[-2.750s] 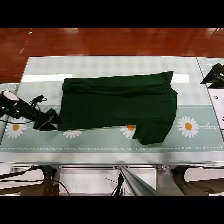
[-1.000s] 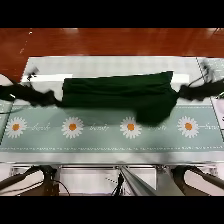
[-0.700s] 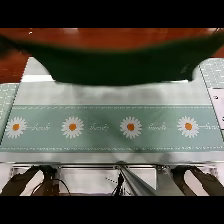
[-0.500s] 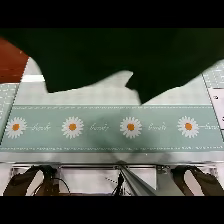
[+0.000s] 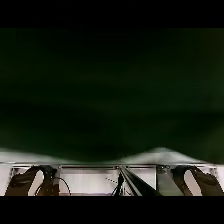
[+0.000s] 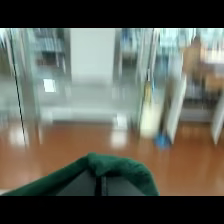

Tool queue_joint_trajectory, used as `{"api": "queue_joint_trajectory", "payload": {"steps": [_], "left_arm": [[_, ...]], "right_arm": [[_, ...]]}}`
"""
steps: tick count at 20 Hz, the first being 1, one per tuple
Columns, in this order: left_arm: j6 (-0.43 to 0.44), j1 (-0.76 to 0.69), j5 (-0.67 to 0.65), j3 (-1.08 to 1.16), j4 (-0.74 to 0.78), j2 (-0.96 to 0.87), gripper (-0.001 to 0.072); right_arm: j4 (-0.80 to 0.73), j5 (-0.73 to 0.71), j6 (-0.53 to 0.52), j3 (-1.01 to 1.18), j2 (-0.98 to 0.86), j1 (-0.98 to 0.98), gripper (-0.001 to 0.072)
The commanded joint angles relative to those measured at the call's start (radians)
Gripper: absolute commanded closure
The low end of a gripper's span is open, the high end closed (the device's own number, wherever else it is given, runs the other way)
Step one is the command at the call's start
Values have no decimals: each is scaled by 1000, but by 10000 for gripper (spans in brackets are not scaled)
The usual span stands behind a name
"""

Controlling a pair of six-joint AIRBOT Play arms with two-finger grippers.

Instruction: Fold the shirts.

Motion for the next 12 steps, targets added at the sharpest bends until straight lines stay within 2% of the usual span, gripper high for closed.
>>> {"api": "queue_joint_trajectory", "payload": {"steps": [1,2,4,7,9,12], "left_arm": [[-27,0,-326,11,39,-53,681],[-33,0,-429,-3,37,-95,681],[-32,-2,-426,-77,32,-139,682],[-31,-2,-420,-234,32,-222,682],[-20,-3,-354,-369,30,-283,682],[24,-3,-143,-545,-35,-404,682]], "right_arm": [[-42,359,-51,19,-41,0,686],[-31,425,-13,18,-73,2,686],[-25,444,-3,-15,-129,2,686],[-26,449,-19,-183,-229,2,686],[-27,443,-42,-296,-323,2,686],[-8,330,-44,-360,-518,2,686]]}}
